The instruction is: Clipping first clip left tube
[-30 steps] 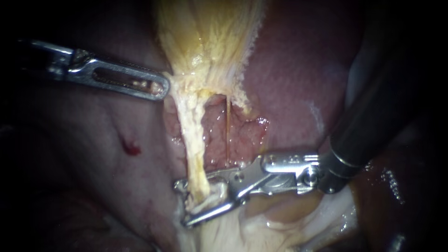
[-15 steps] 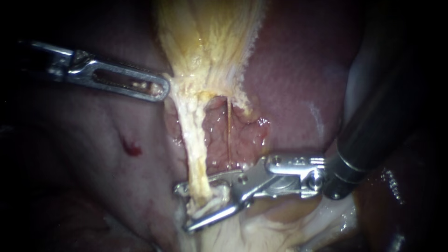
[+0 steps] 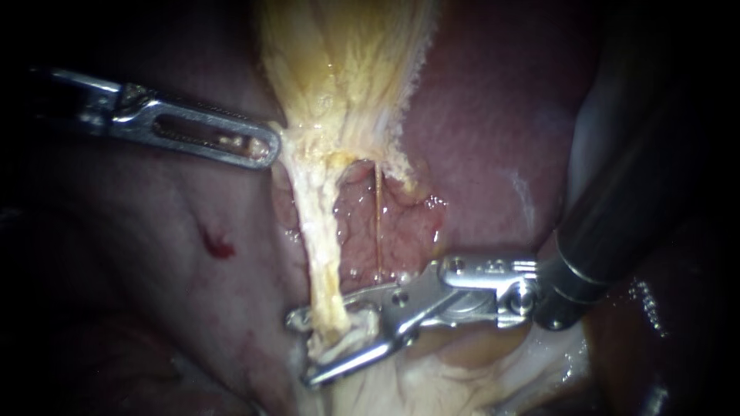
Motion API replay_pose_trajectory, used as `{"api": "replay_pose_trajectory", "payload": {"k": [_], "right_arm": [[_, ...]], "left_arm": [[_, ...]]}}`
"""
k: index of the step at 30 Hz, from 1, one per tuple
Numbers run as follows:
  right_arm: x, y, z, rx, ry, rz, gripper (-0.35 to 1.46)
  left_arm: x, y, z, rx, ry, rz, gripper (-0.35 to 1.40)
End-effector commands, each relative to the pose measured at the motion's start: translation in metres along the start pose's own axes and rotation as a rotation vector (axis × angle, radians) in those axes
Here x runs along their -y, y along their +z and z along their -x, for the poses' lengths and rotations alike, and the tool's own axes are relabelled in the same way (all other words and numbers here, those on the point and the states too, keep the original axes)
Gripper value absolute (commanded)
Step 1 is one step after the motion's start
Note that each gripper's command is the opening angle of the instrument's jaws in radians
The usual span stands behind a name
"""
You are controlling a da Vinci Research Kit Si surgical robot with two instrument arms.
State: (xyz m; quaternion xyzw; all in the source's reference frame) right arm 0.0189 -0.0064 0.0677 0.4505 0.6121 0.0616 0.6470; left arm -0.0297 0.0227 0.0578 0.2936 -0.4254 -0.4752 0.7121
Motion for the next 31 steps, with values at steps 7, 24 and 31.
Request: {"api": "replay_pose_trajectory", "payload": {"k": [7, 24, 31], "right_arm": [[0.0008, -0.0011, -0.0003, -0.001, 0.073, -0.004, -0.35], [0.0009, -0.0014, 0.0, 0.012, 0.085, -0.004, -0.35], [0.0009, -0.0015, 0.0, 0.012, 0.085, -0.005, -0.35]], "left_arm": [[0.0, 0.0, 0.0, 0.0, 0.0, 0.0, -0.35], [0.0, 0.0, 0.0, 0.0, 0.0, 0.0, -0.35], [0.0, 0.0001, 0.0, 0.0, 0.0, 0.0, -0.35]]}}
